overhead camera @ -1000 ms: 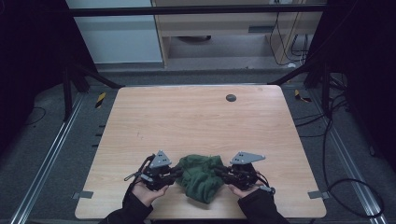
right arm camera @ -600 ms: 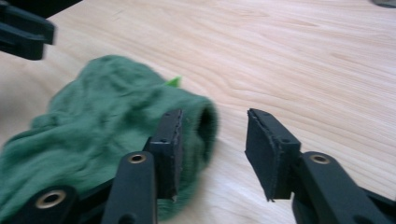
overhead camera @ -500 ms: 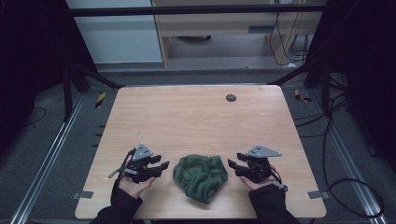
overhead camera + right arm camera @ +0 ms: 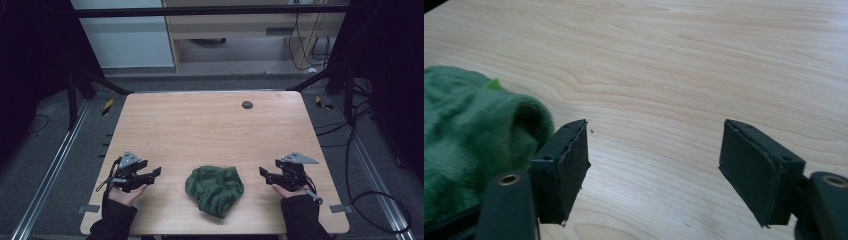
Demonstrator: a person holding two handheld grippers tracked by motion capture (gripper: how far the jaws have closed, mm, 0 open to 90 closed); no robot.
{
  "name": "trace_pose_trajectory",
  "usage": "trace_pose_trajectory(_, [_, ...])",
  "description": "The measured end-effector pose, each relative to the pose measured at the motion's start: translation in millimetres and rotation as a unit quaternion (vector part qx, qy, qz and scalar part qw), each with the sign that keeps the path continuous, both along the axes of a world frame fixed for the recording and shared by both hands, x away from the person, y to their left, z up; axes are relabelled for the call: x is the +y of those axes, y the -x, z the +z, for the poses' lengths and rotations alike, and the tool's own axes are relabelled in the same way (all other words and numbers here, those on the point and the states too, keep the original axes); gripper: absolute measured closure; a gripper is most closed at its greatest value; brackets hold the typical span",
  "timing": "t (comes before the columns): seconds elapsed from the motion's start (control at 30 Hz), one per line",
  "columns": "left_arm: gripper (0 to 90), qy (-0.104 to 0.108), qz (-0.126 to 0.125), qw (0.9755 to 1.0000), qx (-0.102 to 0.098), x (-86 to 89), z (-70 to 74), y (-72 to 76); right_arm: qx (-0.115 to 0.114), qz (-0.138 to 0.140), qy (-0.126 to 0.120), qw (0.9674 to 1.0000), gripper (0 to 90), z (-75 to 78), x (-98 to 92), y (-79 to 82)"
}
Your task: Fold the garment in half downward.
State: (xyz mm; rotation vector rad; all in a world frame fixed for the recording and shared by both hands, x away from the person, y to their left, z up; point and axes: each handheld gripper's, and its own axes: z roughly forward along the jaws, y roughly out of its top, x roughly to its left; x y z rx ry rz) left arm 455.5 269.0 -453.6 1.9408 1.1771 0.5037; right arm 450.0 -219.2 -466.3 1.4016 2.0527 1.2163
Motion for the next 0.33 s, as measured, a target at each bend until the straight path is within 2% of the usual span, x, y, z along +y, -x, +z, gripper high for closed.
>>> trace_pose_trajectory(0.13, [32.4,-0.005,0.008,1.0000,0.001,9.1,-2.7,-1.3,0.009,-0.014,0.002,0.9999,23.6,-3.6,-11.2,-1.9])
trace_pose_trajectory(0.33, [30.5,-0.004,0.019,0.9998,0.005,17.9,-4.8,-2.9,0.008,-0.032,0.009,0.9994,20.4,-6.5,-21.4,-2.7])
